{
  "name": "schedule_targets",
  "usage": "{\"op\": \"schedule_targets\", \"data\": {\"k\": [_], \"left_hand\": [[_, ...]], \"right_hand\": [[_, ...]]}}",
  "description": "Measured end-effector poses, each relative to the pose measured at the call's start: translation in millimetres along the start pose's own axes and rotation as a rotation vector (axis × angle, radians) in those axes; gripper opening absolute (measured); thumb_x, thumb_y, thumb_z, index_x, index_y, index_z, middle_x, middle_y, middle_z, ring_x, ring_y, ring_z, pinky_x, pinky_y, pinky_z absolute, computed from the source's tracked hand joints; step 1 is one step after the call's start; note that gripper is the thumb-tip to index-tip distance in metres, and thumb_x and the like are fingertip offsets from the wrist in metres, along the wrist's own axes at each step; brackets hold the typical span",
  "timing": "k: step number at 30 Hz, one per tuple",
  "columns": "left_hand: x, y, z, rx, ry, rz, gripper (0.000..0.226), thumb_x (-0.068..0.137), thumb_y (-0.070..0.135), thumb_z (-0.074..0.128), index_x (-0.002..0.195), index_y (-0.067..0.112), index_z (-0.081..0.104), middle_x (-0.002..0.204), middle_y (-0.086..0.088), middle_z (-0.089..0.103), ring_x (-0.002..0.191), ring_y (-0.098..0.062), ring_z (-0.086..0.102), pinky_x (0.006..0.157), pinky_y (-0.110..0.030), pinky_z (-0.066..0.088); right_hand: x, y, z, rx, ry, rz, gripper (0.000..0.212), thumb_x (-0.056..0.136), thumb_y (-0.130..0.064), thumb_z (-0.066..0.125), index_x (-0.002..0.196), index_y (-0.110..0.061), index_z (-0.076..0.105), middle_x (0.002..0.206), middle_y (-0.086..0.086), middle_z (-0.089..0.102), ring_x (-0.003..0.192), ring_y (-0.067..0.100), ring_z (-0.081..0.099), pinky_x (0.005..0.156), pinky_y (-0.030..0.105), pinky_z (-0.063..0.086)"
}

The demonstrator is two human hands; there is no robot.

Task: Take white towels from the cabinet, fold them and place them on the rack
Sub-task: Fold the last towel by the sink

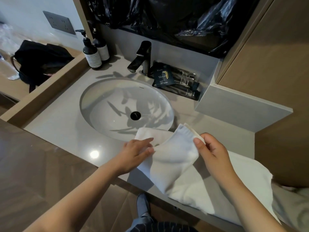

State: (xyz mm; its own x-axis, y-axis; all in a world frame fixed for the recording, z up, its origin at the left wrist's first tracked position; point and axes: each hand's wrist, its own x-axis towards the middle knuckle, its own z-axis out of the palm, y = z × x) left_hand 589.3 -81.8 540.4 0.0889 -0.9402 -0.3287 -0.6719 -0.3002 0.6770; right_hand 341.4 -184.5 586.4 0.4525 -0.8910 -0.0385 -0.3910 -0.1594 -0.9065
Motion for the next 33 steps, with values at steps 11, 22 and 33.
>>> {"op": "schedule_targets", "data": {"k": [11,22,33], "left_hand": [[-65.1,-22.6,-22.5,-0.239,0.151,0.01,0.038,0.085,0.062,0.055,0.082,0.026,0.067,0.081,0.007,0.067,0.08,-0.011,0.063,0.072,-0.019,0.049],[-10.8,-9.5,0.1,-0.068,0.199,-0.271,0.043,0.096,0.047,0.05,0.128,0.019,0.052,0.106,0.0,0.065,0.089,-0.014,0.06,0.07,-0.021,0.046],[24.0,-1.3,-4.8,-0.587,0.321,-0.369,0.022,0.087,0.01,0.071,0.108,0.008,0.063,0.079,-0.004,0.062,0.068,-0.017,0.055,0.061,-0.022,0.047]], "right_hand": [[32.0,-16.8,53.5,-0.057,-0.087,-0.177,0.039,0.092,-0.045,0.053,0.069,-0.015,0.042,0.06,-0.009,0.04,0.056,0.005,0.037,0.055,0.018,0.032],[45.0,33.0,63.0,-0.615,-0.364,-0.005,0.05,0.096,-0.051,0.048,0.139,-0.026,0.044,0.138,-0.007,0.052,0.121,0.014,0.052,0.091,0.028,0.041],[34.1,52.1,42.0,-0.765,-0.323,0.025,0.044,0.097,-0.045,0.051,0.136,-0.025,0.048,0.144,-0.007,0.041,0.118,0.017,0.055,0.087,0.031,0.047]]}}
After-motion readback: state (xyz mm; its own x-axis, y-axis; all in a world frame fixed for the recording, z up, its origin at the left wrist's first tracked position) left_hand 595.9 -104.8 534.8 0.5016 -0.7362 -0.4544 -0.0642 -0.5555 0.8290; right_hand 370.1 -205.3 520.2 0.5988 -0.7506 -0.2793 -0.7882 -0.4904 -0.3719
